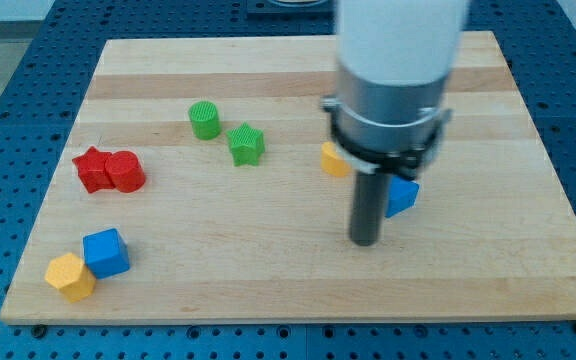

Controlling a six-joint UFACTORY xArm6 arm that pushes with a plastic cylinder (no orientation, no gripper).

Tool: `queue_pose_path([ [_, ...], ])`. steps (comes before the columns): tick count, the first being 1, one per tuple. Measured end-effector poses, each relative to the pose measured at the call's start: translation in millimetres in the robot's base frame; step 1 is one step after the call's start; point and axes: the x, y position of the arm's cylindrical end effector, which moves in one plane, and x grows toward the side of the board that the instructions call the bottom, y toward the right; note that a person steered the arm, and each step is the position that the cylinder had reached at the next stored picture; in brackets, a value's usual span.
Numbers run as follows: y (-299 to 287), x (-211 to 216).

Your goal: Place the yellow heart to the left side of the blue triangle

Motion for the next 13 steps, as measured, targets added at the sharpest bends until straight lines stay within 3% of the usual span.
queue_pose_path([
  [1, 32, -28],
  [3, 23, -142],
  [4, 14, -160],
  [5, 8, -156],
  [8, -21, -86],
  [10, -36, -68],
  [11, -6, -100],
  [12, 1, -157],
  [13, -25, -166],
])
